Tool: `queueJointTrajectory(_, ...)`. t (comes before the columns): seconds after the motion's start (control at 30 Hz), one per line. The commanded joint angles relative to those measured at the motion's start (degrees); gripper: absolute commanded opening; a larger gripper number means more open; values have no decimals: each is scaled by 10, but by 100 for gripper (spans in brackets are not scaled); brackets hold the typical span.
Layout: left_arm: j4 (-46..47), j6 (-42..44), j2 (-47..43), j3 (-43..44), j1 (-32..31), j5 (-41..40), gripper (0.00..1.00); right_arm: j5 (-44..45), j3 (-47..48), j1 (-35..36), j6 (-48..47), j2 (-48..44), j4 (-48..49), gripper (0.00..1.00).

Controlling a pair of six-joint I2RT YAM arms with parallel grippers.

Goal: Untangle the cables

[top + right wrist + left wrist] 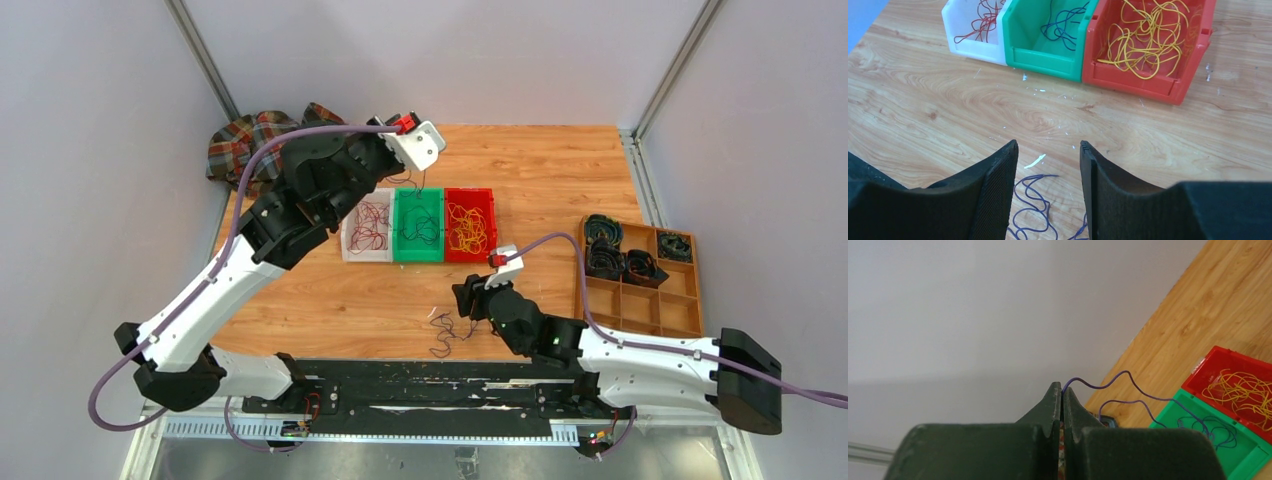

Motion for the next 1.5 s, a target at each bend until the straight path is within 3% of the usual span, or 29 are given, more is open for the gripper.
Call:
queueJointTrajectory(0.0, 31, 6, 10, -12, 25, -1, 0, 31, -8, 2, -3, -16, -32, 49)
queueJointTrajectory(0.3, 51, 5, 26, -28, 77, 20, 1, 43, -15, 2, 0, -43, -60, 49)
queueJointTrajectory(0.63, 69, -14, 52, -67, 85, 33, 1, 58, -28, 2, 8, -78, -82, 49)
queueJointTrajectory(1.47, 100, 39, 140, 34, 92, 20, 0, 59, -40, 2, 21, -86, -91, 49)
